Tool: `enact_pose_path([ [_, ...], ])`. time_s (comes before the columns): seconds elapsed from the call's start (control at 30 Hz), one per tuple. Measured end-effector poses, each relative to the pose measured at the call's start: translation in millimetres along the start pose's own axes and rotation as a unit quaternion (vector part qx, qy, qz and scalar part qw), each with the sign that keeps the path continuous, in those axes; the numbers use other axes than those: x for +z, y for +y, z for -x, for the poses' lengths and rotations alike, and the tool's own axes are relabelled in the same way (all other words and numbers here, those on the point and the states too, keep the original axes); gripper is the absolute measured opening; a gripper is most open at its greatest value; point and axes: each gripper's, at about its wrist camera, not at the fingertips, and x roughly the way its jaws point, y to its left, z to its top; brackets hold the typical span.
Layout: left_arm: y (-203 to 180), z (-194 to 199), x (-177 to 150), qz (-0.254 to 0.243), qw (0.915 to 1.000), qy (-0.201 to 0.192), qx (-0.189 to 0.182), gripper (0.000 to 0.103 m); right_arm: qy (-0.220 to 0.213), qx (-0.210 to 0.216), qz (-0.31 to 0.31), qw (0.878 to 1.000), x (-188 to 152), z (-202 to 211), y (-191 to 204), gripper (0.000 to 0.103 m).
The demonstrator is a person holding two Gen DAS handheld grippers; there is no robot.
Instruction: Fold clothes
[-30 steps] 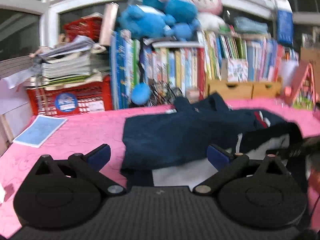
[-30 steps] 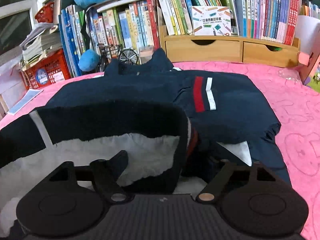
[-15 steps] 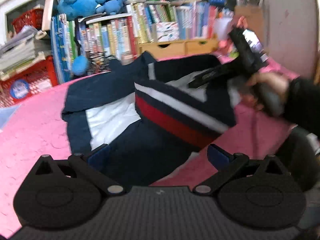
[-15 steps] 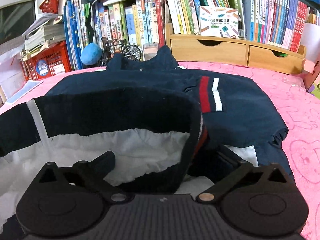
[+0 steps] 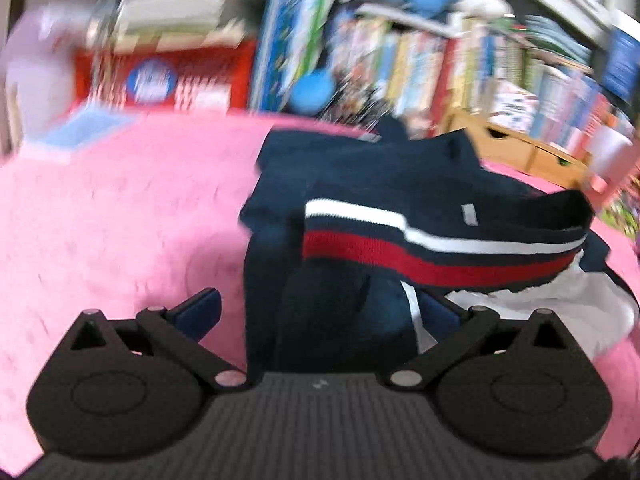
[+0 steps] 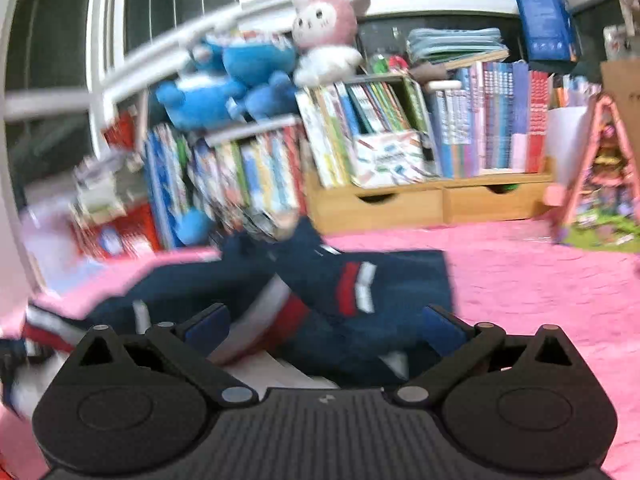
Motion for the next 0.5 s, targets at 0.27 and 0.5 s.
enact_pose_path([
  [0.27, -4.4, 2.8, -3.6, -0.029, 0.9992, -0.016, 0.023, 0.103, 0.054, -0.056, 0.164, 0.983, -15.6, -29.7, 23.7, 0.103],
  [0.5, 0.2, -5.0, -6.5, -0.017, 0.9998, -0.002, 0.009, 0.103, 0.106, 0.007, 0.147, 0.983, -11.8, -69.2, 20.5, 0.091],
])
